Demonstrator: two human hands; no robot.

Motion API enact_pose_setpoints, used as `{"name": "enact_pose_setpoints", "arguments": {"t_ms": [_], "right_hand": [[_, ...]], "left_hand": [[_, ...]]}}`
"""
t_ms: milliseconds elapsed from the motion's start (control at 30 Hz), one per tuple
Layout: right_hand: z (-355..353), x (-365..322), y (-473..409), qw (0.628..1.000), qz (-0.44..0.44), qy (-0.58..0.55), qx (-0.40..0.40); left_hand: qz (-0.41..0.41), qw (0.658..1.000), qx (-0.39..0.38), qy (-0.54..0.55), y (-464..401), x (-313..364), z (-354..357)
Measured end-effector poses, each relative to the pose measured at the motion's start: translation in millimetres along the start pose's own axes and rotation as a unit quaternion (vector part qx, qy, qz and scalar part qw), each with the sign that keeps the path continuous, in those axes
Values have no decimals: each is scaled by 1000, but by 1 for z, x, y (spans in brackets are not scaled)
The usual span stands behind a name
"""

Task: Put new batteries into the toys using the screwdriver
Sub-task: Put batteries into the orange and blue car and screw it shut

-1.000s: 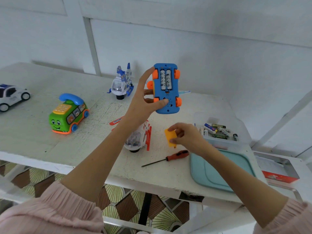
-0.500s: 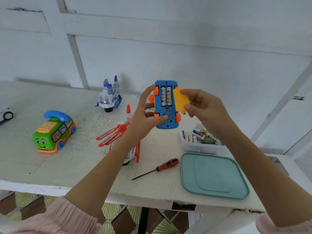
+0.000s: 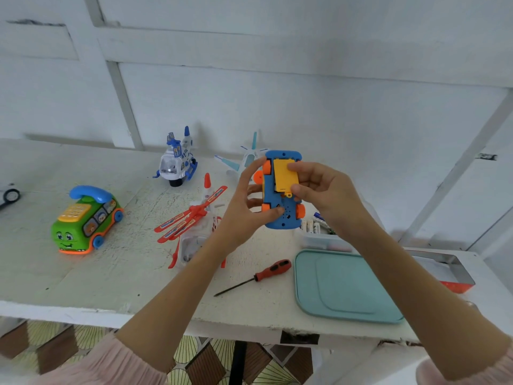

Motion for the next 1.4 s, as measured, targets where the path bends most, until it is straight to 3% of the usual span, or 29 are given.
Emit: {"name": "enact_pose_setpoints", "arguments": {"t_ms": [633,767,900,1033,1400], "right_hand": [[-6,0,3,1000,-11,19,19],[-7,-1,2,987,-64,144,36],[-7,-3,2,934,-177,292,100],[-7,-2,2,916,-211,321,117],[-5,1,-4,930,-159,324,63]], "left_hand": [[1,1000,-12,2,3,3,6],[-4,1000,-14,20,4,4,8],[-15,998,-16,56,5,6,10],[-14,998,-15,55,4,7,10],[-10,1000,0,24,5,7,7]]}}
Point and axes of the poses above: each hand's wrist, its own y-axis away from the middle knuckle, its own z-axis out of the palm, x = y × z, the point moved 4 cm from there along -y, towards the middle knuckle, and after that the axes turned 12 degrees about y, right-handed, at the moved point
